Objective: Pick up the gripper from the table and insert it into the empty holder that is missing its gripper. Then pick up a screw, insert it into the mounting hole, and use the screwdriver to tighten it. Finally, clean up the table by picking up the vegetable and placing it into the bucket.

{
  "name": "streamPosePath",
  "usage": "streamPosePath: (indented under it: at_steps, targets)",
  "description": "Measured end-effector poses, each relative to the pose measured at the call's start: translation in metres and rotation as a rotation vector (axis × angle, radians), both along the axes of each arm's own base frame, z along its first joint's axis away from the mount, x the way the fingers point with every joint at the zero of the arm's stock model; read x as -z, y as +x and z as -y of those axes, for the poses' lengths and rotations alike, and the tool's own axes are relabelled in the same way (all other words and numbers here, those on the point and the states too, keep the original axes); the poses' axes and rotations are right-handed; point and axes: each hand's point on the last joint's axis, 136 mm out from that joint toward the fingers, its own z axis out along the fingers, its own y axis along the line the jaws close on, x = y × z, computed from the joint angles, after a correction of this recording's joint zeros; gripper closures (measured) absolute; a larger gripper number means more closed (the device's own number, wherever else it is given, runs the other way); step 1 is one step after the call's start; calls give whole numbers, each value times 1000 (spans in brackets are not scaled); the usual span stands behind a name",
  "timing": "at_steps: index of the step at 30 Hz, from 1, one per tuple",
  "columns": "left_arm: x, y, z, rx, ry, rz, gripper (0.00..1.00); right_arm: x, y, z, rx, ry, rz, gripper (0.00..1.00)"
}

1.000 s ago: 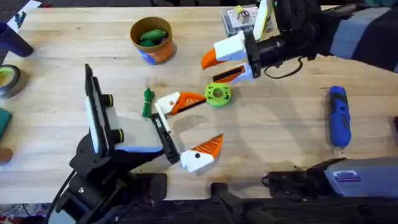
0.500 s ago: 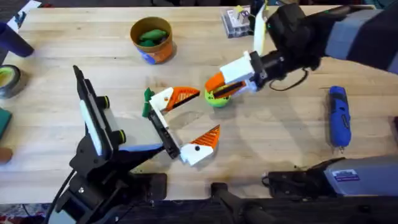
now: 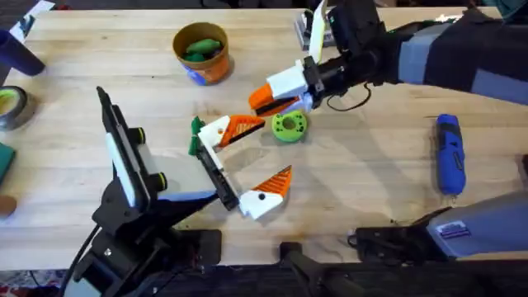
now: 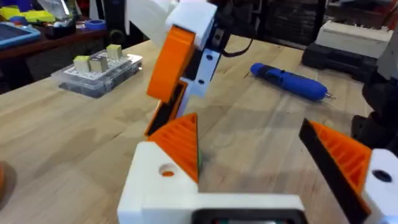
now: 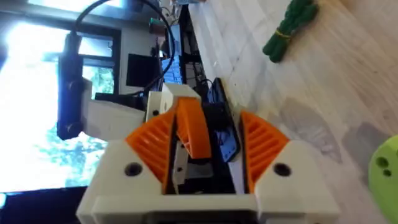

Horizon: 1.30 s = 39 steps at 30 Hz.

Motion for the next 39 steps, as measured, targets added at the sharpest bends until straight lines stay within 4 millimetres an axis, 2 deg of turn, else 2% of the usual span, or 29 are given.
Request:
streamPosePath:
  at_steps: [1, 4, 6, 11, 18, 24, 28, 39]
  targets:
    - [0, 0, 0, 0, 0, 0, 10, 0, -3, -1, -2, -6, -25, 515]
    - [0, 0, 0, 0, 0, 0, 10, 0, -9, -6, -17, -10, -57, 587]
    - [0, 0, 0, -1, 0, 0, 10, -1, -12, -8, -27, -10, -68, 585]
    - [0, 0, 0, -2, 0, 0, 10, -1, -17, -12, -39, -15, -84, 506]
    - [0, 0, 0, -2, 0, 0, 10, 0, -22, -14, -52, -19, -92, 533]
    - [0, 0, 0, -2, 0, 0, 10, 3, -37, -16, -84, -42, -134, 659]
    - [0, 1, -1, -10, 0, -2, 10, -2, -41, -18, -109, -9, -129, 967]
    - [0, 2, -1, -14, 0, -1, 10, -3, -42, -19, -117, 1, -121, 987]
